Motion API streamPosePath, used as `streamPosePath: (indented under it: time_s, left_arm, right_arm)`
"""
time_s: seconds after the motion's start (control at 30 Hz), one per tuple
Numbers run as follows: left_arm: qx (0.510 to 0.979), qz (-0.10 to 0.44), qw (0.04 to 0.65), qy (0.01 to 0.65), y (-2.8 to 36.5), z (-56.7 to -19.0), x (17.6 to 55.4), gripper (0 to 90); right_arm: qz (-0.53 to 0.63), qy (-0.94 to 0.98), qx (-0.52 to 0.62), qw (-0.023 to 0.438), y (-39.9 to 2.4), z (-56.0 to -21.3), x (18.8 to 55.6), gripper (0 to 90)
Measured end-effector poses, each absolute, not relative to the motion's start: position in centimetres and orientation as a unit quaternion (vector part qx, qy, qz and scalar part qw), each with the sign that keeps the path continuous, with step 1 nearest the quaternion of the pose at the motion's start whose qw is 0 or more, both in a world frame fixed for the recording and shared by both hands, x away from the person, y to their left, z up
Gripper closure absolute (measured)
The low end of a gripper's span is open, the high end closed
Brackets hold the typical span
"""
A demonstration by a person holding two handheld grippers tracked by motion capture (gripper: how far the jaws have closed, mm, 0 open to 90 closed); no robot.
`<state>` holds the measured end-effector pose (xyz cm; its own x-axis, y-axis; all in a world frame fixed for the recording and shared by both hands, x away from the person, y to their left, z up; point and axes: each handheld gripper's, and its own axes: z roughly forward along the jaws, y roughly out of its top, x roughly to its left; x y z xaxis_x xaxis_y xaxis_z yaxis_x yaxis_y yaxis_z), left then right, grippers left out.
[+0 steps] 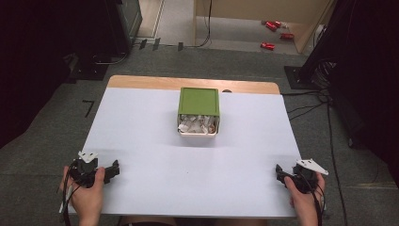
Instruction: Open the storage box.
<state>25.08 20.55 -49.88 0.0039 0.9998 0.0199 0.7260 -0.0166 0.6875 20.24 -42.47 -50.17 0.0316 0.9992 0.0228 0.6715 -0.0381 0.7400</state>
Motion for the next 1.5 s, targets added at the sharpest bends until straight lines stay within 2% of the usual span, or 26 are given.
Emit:
streamPosePath:
  time_s: [0.07, 0.1, 0.5, 1.5]
  left_arm:
    - [0.661, 0.267, 0.256, 0.653, 20.6, -49.9, 25.1, 0.0]
    - [0.66, 0.266, 0.258, 0.654, 20.6, -49.9, 25.1, 0.0]
    - [0.66, 0.268, 0.256, 0.653, 20.6, -49.9, 25.1, 0.0]
    - [0.66, 0.268, 0.257, 0.653, 20.6, -49.9, 25.1, 0.0]
  right_arm:
    - [0.286, 0.635, 0.658, 0.288, -42.3, -50.1, 20.2, 22.9]
    - [0.282, 0.633, 0.652, 0.306, -42.1, -50.0, 20.0, 23.4]
    - [0.313, 0.622, 0.645, 0.316, -40.4, -46.9, 20.4, 23.2]
    - [0.346, 0.644, 0.606, 0.313, -33.4, -43.3, 23.3, 23.5]
